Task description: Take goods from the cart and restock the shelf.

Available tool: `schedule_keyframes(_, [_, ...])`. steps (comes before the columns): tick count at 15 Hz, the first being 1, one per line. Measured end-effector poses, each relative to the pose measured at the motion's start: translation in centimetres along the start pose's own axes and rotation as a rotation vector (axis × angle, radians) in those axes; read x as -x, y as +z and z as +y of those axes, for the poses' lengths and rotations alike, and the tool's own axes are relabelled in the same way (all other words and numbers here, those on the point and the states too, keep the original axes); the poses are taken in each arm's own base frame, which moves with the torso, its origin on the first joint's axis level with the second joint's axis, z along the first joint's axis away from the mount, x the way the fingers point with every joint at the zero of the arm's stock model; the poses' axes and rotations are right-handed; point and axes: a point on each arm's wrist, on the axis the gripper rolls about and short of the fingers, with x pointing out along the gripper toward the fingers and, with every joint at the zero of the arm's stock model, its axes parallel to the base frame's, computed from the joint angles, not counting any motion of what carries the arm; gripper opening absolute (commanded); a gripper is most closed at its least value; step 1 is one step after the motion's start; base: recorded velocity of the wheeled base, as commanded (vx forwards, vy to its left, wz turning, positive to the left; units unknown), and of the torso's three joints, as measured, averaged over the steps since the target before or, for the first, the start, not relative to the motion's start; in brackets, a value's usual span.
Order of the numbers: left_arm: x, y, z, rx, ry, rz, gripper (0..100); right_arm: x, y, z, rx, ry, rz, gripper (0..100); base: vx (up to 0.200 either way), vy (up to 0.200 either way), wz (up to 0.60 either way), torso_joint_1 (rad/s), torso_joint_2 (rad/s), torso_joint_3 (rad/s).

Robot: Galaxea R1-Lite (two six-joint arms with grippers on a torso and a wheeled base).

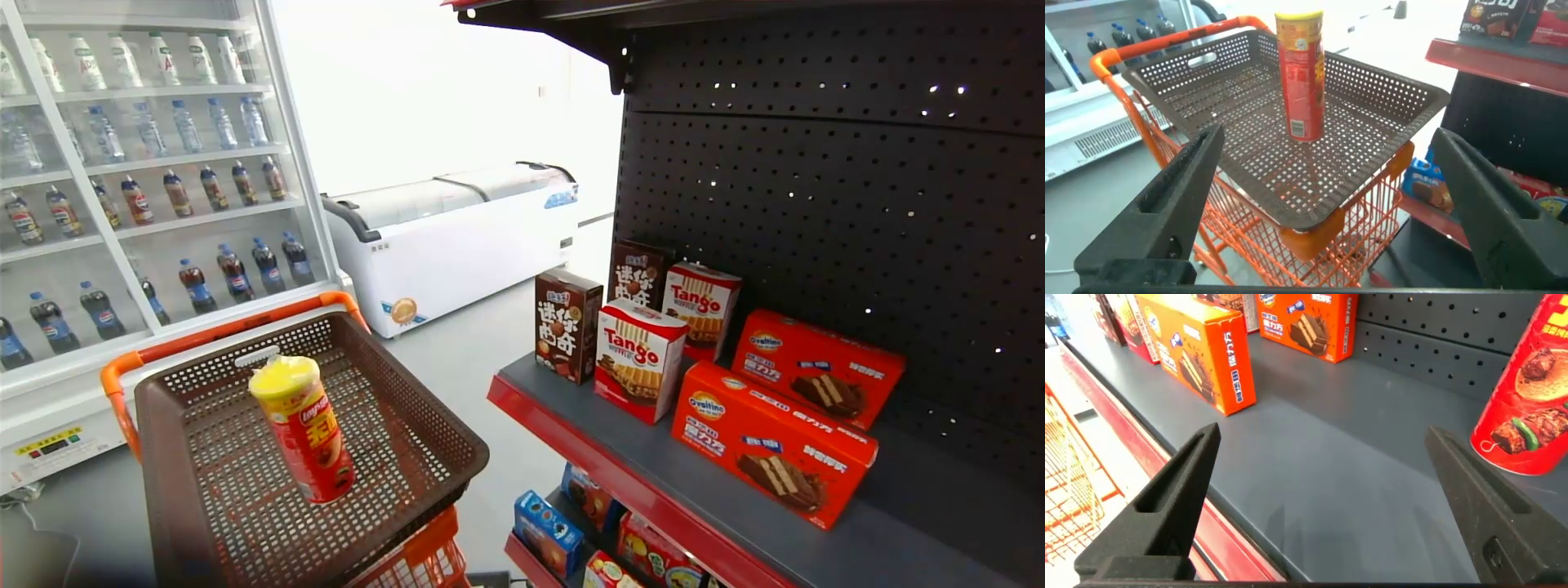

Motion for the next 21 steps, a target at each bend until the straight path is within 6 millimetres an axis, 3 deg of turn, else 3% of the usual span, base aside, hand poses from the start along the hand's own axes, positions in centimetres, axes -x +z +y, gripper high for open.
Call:
schedule_keyframes(6, [0.1, 0.3, 0.0, -0.005, -0.014, -0.003, 100, 0.0, 0.0, 0.0, 0.0, 0.0, 0.0, 100, 0.0, 0.0, 0.0, 0.0, 0.0, 0.0])
schedule_keyframes(12, [-0.5, 5.5, -0.1, 0.063, -0.162, 0.067, 100, 0.0, 0.0, 0.0, 0.0, -0.001, 0.0, 100, 0.0, 0.0, 0.0, 0.0, 0.0, 0.0])
schedule_keyframes(16, [-2.5, 6.6, -0.1, 0.096, -0.126, 0.189, 100, 0.0, 0.0, 0.0, 0.0, 0.0, 0.0, 100, 0.0, 0.0, 0.0, 0.0, 0.0, 0.0])
schedule_keyframes(21, [-7.3, 7.9, 0.8, 0.096, 0.04, 0.301, 100, 0.0, 0.0, 0.0, 0.0, -0.001, 0.0, 100, 0.0, 0.0, 0.0, 0.0, 0.0, 0.0])
